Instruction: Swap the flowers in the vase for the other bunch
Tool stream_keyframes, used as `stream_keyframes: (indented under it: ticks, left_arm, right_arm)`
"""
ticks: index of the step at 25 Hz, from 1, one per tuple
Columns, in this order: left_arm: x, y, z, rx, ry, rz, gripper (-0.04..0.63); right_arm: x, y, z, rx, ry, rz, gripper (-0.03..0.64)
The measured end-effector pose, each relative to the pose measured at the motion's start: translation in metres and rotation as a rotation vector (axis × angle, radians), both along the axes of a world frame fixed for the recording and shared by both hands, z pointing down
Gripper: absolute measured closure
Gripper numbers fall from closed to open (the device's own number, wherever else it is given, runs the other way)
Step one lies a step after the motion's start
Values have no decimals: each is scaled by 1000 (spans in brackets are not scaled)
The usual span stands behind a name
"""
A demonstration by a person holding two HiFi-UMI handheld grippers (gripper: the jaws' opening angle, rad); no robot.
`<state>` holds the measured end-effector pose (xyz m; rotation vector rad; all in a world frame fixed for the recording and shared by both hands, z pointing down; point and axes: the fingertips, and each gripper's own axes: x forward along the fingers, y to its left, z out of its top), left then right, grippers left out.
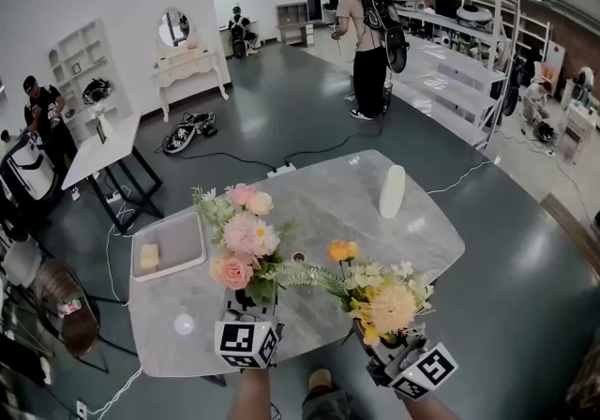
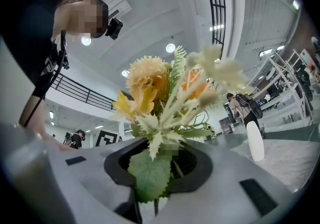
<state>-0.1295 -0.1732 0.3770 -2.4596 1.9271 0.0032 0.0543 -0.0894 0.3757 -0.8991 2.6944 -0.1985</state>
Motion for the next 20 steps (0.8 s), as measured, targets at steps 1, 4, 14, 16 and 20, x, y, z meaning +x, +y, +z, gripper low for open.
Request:
stream_keyframes:
  ticks: [1,4,14,16,20]
  left_arm:
    - [-4,5,2,-2,11,-9,518]
    - [-14,17,8,-12,25,-33,518]
    - [-25,51,22,-37,63,-67,518]
    - [-28,54,26,-41,64,-70,518]
    - [-33,59,29,-41,69,-77,518]
  right_arm:
    - [-1,0,-1,3,0,-2,500]
    - [-2,-3,-4,9,-7,-4,500]
    - [-23,-3,-9,23,-12,-71,500]
    - [-30,-3,-9,25,-9,-86,500]
    - [-41,-6,-9,29,-3,-113,500]
